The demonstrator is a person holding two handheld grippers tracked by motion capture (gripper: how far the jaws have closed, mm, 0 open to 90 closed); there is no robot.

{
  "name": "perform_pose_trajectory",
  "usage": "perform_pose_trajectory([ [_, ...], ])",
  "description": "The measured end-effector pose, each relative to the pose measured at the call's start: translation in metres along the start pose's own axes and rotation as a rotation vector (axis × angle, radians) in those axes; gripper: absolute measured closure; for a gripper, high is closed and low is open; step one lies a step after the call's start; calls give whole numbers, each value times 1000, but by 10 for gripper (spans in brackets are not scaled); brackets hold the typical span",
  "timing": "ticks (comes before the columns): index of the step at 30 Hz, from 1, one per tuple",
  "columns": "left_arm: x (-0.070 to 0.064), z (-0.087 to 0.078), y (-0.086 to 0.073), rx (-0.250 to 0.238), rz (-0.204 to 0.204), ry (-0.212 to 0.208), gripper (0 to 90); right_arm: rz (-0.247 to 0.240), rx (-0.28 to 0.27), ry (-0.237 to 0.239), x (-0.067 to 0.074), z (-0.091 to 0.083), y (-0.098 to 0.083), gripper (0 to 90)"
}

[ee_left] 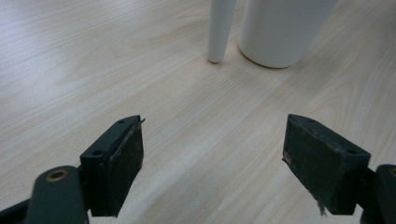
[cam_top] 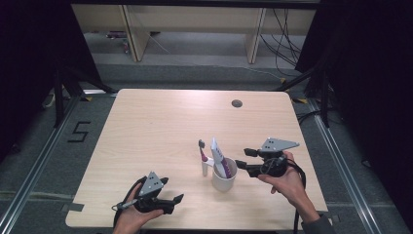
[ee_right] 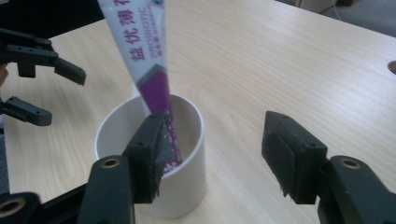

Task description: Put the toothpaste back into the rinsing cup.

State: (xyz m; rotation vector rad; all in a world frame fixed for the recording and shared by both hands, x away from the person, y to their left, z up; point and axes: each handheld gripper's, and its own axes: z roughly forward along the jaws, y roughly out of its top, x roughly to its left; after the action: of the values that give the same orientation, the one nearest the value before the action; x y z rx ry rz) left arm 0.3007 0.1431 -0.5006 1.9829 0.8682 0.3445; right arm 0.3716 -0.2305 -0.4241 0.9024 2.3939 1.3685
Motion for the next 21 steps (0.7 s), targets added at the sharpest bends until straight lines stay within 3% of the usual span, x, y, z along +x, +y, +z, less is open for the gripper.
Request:
perform_pose_trajectory([
  [2, 2, -1, 0, 19, 21, 8, 196, -21, -12, -25, -6, -4, -2, 392],
  [4, 0, 0, 0, -1, 0, 1, 195, 24, -5, -16, -7, -6, -6, 364],
  [6, 1, -1, 0, 7, 9, 3, 191, 24, -2, -38, -12, -10, -8, 347],
  [7, 1, -1, 0, 8, 10, 4, 190, 54, 2, -45, -12, -12, -10, 341],
  [8, 2, -1, 0, 8, 11, 5, 190, 40, -8, -48, -15, -13, -12, 335],
  [15, 2, -1, 0, -1, 6, 9, 189, 95, -13, -80, -20, -22, -24, 298],
  [17, 3, -1, 0, 0, 1, 10, 189, 114, -5, -69, -22, -24, -28, 294],
  [18, 3, -1, 0, -1, -2, 14, 188, 97, -13, -79, -24, -24, -30, 289],
  [21, 4, -1, 0, -2, 0, 16, 187, 139, 0, -78, -24, -26, -34, 276],
])
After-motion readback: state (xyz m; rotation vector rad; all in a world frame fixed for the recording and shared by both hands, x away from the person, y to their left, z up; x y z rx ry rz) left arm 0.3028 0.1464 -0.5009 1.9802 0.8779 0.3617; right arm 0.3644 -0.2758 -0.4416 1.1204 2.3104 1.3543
